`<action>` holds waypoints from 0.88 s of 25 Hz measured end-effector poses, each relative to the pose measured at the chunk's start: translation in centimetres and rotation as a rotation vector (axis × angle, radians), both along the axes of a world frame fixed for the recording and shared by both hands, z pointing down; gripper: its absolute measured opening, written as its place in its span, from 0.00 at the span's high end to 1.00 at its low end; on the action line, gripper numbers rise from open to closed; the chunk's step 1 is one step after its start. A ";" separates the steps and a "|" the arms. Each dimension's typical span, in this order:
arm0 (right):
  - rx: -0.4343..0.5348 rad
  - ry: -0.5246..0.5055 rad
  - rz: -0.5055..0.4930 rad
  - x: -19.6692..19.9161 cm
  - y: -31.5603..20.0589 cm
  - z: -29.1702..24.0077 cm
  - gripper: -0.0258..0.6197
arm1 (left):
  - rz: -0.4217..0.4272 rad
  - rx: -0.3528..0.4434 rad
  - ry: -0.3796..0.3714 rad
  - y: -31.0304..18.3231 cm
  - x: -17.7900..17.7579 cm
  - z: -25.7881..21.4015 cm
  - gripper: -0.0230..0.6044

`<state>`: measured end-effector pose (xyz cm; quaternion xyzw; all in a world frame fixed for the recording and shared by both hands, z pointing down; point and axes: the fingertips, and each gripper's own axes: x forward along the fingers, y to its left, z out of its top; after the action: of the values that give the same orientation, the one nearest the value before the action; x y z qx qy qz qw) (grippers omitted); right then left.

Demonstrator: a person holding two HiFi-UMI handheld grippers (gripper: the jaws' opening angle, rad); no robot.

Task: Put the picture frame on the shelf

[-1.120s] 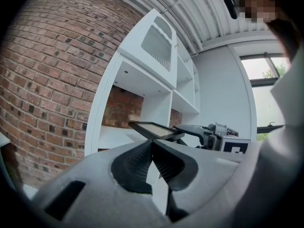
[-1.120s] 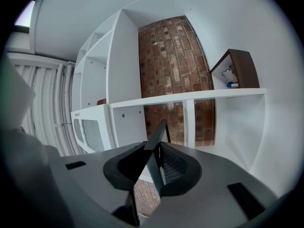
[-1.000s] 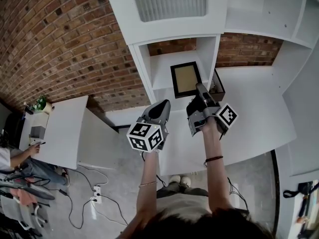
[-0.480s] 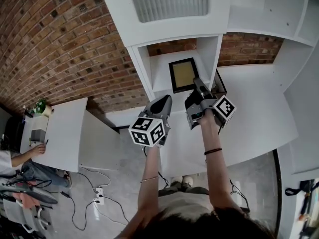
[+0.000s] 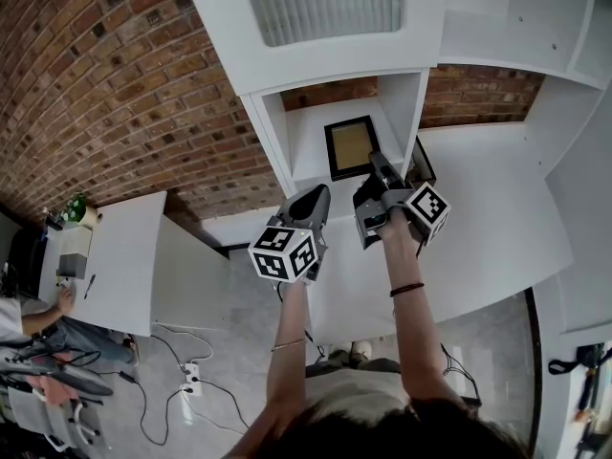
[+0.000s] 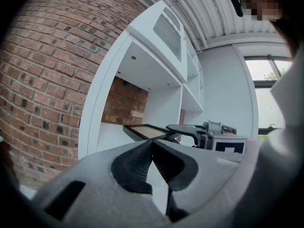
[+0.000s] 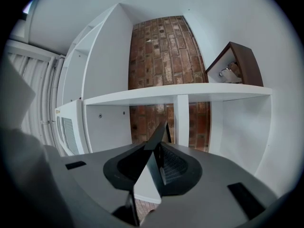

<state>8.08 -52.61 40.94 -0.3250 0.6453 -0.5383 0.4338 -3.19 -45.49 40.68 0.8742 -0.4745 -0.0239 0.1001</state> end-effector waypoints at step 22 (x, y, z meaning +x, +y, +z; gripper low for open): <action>-0.125 0.107 0.042 0.6 -0.3 1.5 0.79 | 0.032 -0.001 -0.002 -0.3 0.4 0.1 0.95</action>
<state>8.70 -52.90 42.45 -0.3934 0.6258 -0.5500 0.3887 -2.77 -45.80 40.83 0.8818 -0.4604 -0.0211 0.1005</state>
